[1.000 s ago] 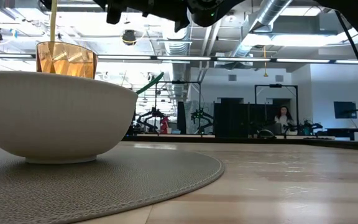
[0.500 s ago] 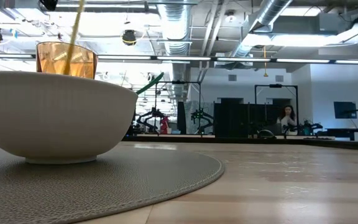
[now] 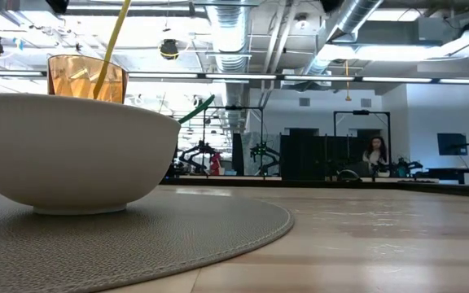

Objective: Pick & Place Utensil
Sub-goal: Return to Home Position

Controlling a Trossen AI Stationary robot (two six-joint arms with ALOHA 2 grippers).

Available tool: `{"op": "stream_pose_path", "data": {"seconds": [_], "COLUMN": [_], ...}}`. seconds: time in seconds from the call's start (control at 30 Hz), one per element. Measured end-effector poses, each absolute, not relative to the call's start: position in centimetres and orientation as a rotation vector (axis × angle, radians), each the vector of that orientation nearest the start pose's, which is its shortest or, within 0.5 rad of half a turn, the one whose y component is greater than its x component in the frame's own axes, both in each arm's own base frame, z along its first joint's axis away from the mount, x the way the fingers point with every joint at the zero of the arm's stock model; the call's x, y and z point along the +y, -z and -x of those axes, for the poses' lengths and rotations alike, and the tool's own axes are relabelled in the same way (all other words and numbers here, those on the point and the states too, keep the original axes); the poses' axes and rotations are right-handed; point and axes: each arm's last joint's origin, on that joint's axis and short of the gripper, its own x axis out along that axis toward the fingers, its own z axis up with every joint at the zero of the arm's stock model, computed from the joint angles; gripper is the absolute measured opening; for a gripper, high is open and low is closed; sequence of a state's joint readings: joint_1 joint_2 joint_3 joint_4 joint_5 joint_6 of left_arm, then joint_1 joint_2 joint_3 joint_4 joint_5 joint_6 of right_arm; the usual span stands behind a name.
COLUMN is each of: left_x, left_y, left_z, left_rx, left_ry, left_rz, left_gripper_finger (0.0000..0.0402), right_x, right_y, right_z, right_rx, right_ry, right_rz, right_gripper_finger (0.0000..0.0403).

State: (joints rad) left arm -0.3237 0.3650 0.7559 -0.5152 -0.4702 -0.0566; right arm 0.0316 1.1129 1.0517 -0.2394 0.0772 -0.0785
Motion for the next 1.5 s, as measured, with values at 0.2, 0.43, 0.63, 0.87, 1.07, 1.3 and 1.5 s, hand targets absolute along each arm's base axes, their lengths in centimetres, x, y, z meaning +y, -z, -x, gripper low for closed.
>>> {"op": "stream_pose_path", "data": {"seconds": [0.2, 0.43, 0.63, 0.87, 1.07, 1.3, 1.5], "left_x": [-0.6, -0.6, -0.6, -0.6, -0.9, -1.1, -1.3], "left_y": [-32.6, -28.7, -26.4, -25.0, -23.5, -22.8, -21.4], "left_z": [-5.8, -5.9, -5.9, -6.0, -6.8, -7.2, -7.9], "left_rx": [0.062, 0.015, -0.046, -0.051, -0.031, -0.057, -0.058], "left_ry": [-0.148, -0.146, -0.147, -0.146, -0.138, -0.139, -0.140], "left_rz": [0.012, 0.022, 0.016, 0.018, 0.015, 0.027, -0.003], "left_gripper_finger": [0.0108, 0.0108, 0.0108, 0.0108, 0.0108, 0.0108, 0.0108], "right_x": [0.4, -0.1, -0.2, -0.2, -0.2, -0.2, -0.2], "right_y": [-29.9, -28.3, -26.4, -23.4, -21.3, -19.2, -17.8], "right_z": [-19.5, -15.2, -13.2, -12.0, -11.3, -10.6, -10.1], "right_rx": [0.189, 0.073, 0.017, 0.023, -0.008, -0.030, -0.057], "right_ry": [0.042, 0.071, 0.075, 0.075, 0.075, 0.074, 0.072], "right_rz": [0.054, 0.027, 0.000, -0.026, -0.044, -0.055, -0.080], "right_gripper_finger": [0.0108, 0.0108, 0.0108, 0.0108, 0.0108, 0.0108, 0.0108]}}
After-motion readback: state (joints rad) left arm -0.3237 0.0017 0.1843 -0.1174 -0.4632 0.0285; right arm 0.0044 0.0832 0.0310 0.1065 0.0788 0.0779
